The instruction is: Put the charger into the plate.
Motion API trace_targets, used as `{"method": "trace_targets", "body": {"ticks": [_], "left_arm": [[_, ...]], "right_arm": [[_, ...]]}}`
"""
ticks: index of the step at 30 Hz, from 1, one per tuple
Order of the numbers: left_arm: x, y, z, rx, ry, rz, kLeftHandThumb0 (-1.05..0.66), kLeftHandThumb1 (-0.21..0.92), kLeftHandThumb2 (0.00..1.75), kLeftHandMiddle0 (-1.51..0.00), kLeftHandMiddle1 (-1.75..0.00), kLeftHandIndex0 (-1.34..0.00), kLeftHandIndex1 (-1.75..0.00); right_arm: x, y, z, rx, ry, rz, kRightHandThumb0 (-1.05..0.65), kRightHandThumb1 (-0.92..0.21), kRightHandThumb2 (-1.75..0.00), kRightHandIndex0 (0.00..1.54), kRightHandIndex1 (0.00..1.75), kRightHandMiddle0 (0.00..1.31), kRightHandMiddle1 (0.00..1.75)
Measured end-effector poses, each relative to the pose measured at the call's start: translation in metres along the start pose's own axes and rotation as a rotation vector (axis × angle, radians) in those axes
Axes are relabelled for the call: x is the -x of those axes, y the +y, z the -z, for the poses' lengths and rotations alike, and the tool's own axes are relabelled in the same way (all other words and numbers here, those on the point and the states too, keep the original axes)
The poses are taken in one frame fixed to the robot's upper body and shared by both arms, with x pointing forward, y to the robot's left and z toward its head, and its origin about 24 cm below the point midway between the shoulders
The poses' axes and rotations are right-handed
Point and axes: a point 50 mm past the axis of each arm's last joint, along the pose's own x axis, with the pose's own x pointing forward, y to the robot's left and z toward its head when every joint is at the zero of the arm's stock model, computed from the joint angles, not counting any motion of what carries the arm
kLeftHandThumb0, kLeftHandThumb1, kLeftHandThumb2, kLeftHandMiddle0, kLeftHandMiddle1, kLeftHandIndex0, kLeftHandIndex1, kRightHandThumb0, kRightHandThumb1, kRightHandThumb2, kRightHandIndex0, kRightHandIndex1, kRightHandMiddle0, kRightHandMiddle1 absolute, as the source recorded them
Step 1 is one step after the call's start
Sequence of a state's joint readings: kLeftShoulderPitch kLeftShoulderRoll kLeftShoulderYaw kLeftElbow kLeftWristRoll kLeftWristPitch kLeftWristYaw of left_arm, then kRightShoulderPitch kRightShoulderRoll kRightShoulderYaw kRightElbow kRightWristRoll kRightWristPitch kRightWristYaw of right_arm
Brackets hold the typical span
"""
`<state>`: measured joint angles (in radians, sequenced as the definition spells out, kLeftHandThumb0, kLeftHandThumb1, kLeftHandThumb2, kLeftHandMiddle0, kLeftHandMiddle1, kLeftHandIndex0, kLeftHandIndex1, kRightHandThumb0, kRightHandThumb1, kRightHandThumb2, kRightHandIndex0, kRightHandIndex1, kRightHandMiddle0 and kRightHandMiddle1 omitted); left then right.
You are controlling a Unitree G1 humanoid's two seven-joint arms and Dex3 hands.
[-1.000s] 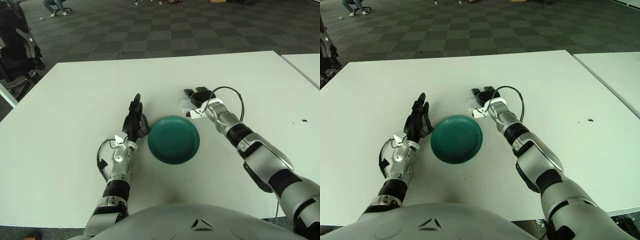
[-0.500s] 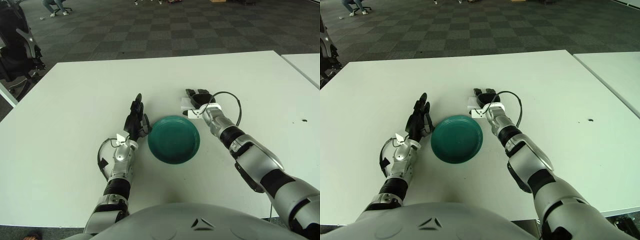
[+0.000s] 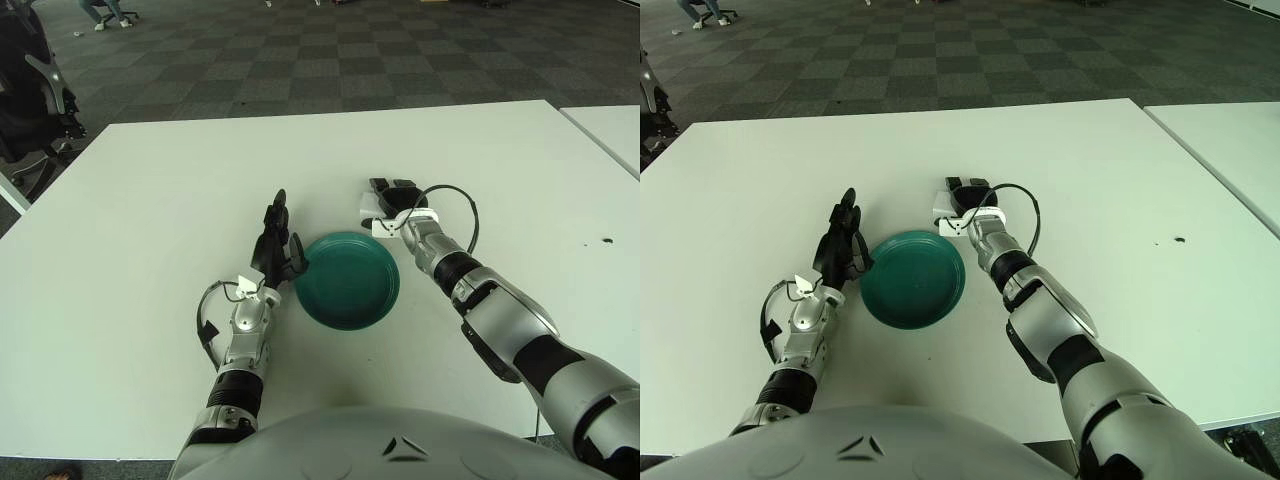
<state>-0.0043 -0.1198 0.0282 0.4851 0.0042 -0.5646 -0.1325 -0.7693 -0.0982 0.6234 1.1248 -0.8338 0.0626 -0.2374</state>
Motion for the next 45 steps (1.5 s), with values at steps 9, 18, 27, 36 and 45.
{"method": "trace_targets", "body": {"ticks": [9,18,27,36,45], "left_arm": [[0.002,-0.003,0.001,0.015,0.01,-0.01,-0.96,0.92,1.21,0.0,0.0,0.0,-0.01],[0.002,-0.002,0.001,0.055,0.014,-0.021,-0.96,0.92,1.18,0.0,0.0,0.0,0.0],[0.0,-0.001,0.003,0.09,0.023,-0.028,-0.96,0.92,1.16,0.0,0.0,-0.01,-0.01],[-0.003,-0.003,0.004,0.099,0.026,-0.015,-0.95,0.92,1.14,0.0,0.0,-0.02,-0.01],[-0.001,-0.003,0.001,0.098,0.019,-0.014,-0.94,0.92,1.14,0.0,0.0,-0.02,-0.02]], "right_arm": [[0.001,0.002,0.009,0.07,0.006,-0.053,-0.94,-0.92,-0.41,0.14,1.26,0.0,0.84],[0.002,0.0,0.024,0.145,0.002,-0.074,-0.97,-0.92,-0.45,0.05,1.68,0.0,1.06],[0.0,-0.001,0.028,0.258,0.001,-0.134,-0.87,-0.92,-0.49,0.24,1.23,0.0,0.82],[0.0,0.003,0.029,0.273,0.023,-0.104,-0.47,-0.72,-0.75,0.65,1.72,0.35,1.62],[0.009,0.011,0.035,0.187,0.052,0.068,-0.42,-0.57,-0.99,0.95,1.75,0.43,1.74]]}}
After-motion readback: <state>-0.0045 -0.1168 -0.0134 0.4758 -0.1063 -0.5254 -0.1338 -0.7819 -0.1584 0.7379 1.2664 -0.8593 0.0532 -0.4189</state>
